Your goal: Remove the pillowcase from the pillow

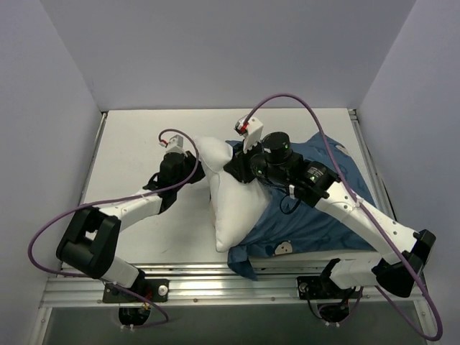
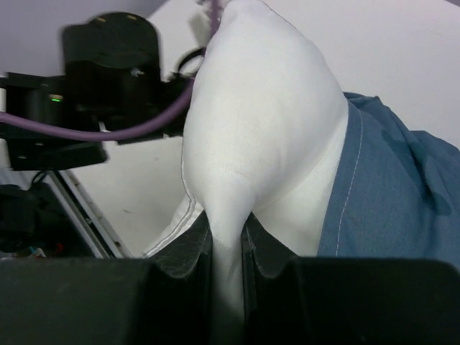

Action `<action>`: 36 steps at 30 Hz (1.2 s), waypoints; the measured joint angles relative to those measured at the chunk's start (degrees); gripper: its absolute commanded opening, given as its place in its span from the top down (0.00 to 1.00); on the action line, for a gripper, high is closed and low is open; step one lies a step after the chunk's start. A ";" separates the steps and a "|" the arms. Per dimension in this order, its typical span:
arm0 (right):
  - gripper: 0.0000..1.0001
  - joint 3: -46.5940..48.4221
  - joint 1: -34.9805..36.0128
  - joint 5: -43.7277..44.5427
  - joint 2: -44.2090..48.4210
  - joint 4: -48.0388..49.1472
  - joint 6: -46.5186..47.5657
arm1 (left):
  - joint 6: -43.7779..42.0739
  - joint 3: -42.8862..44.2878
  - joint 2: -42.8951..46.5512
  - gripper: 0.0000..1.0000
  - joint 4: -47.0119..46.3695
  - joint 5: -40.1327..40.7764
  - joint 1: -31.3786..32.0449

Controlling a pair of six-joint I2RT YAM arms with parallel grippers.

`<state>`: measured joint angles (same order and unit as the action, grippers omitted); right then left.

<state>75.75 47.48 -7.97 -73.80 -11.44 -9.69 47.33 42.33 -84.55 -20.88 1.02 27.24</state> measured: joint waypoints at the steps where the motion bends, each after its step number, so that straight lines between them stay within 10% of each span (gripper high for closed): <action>1: 1.00 0.31 0.02 -1.86 -0.07 0.96 -0.09 | 0.02 1.18 -1.25 0.84 -0.11 0.04 0.42; 7: 1.00 0.46 0.07 -6.14 -2.60 5.40 -0.37 | 2.27 3.37 -5.62 0.78 -2.05 1.57 4.17; 11: 1.00 -1.42 0.13 -5.95 -4.70 8.55 -1.11 | 4.74 -2.64 -1.05 0.35 -1.90 5.84 2.73; 17: 0.83 -4.87 0.07 -4.72 -8.02 13.03 -2.54 | 6.43 -8.13 18.80 0.04 9.70 12.98 0.07; 25: 0.19 -2.34 -0.11 -1.68 -14.67 13.22 -3.61 | 5.42 -7.85 35.71 0.06 27.04 12.57 -0.39; 36: 0.06 -4.70 -0.20 17.09 -2.12 2.58 -6.78 | 2.93 -4.22 29.42 0.06 32.20 -7.98 3.72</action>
<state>71.05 47.29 9.13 -75.92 -8.86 -16.47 50.26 38.11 -55.13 11.31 -6.96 30.96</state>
